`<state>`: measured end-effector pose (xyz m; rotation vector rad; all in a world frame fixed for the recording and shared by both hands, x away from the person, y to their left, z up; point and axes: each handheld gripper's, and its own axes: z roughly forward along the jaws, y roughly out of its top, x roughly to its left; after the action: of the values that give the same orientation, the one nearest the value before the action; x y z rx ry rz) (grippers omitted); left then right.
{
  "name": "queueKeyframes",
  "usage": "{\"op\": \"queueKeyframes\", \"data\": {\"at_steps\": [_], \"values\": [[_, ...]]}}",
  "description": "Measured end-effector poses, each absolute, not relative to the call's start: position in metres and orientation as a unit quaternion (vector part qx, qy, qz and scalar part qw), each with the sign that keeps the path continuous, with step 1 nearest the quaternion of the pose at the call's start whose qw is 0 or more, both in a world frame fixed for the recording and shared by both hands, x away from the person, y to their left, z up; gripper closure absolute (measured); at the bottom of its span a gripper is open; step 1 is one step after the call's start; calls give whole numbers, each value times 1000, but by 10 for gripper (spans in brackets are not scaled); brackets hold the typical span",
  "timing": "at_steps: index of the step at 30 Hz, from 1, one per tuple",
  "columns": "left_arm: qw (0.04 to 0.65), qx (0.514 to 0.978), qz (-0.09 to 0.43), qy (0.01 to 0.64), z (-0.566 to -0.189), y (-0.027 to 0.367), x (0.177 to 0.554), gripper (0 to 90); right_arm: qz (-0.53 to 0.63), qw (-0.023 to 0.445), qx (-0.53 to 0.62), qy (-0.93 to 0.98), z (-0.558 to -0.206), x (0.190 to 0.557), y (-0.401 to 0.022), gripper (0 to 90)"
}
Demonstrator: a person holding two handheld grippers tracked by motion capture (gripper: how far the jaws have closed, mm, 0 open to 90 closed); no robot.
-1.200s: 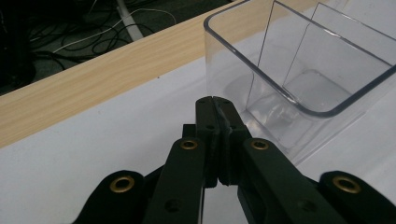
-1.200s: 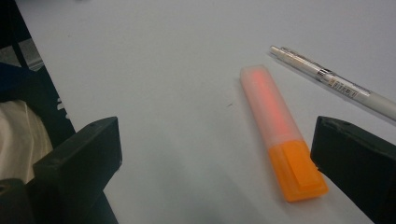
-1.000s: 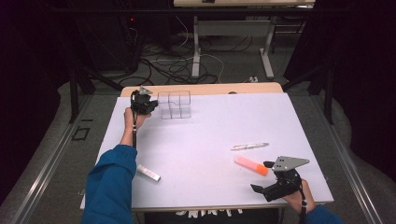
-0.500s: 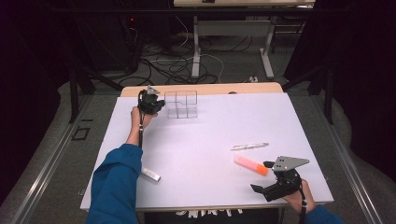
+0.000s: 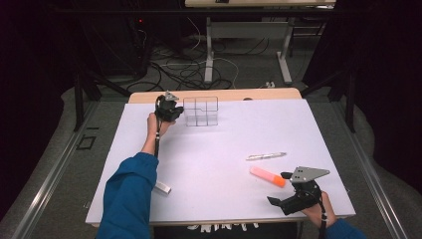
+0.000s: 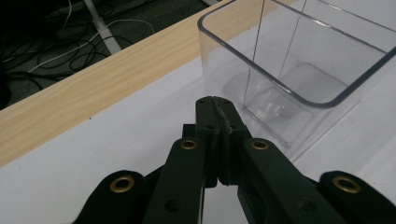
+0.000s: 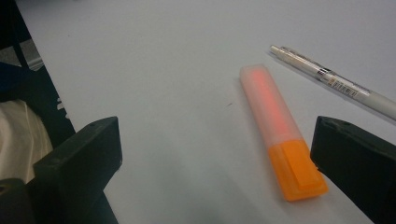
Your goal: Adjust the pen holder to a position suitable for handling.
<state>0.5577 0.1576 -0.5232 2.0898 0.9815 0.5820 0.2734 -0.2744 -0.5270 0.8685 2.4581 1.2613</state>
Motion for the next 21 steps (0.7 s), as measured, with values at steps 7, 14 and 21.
{"op": "queueKeyframes", "data": {"at_steps": [7,14,21], "values": [[372,817,225,379,-524,146,559,900,432,122,298,842,-527,273,-274,20],[372,819,222,377,-524,135,559,900,432,122,299,842,-527,273,-275,20],[373,819,222,376,-525,127,560,900,432,121,300,842,-527,273,-275,21]]}}
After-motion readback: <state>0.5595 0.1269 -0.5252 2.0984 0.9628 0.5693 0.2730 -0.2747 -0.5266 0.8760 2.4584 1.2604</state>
